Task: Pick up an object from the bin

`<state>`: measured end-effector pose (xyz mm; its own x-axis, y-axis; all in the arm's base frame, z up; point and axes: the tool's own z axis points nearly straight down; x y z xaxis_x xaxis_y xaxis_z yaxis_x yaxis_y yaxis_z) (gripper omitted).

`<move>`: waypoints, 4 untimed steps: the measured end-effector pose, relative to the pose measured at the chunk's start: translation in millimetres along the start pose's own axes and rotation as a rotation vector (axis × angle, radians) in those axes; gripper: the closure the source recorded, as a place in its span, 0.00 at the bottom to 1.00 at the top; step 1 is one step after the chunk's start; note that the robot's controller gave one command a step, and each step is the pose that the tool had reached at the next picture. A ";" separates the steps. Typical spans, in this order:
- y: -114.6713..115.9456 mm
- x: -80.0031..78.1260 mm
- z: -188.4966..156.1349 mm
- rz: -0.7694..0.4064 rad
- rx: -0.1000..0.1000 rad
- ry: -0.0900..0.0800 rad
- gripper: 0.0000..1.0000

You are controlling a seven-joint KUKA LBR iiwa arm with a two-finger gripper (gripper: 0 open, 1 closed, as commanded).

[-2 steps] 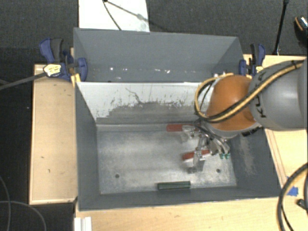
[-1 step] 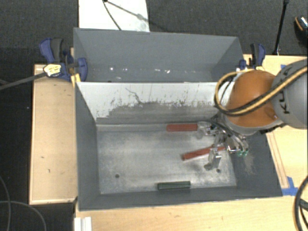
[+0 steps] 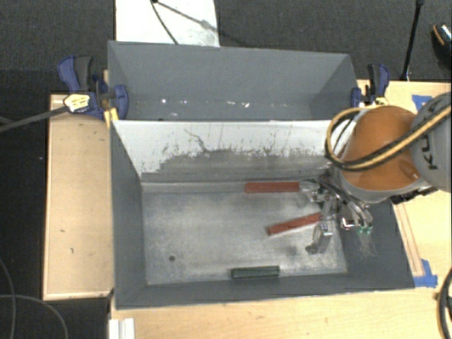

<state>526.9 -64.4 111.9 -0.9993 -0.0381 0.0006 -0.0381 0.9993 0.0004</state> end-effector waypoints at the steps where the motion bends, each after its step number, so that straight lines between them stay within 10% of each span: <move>1: 2.6 8.2 44.2 0.043 -0.001 0.002 0.00; 2: 2.7 8.0 44.0 0.044 -0.001 0.001 0.00; 3: 2.5 8.0 43.6 0.045 0.000 0.001 1.00; 4: 2.3 6.0 -12.8 0.048 0.001 -0.009 1.00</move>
Offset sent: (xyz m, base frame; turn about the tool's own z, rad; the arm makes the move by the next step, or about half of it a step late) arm -0.0076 0.0018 -0.0419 0.0447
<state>520.9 -62.3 124.7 -0.9999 0.0102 -0.0080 0.0102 0.9999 -0.0004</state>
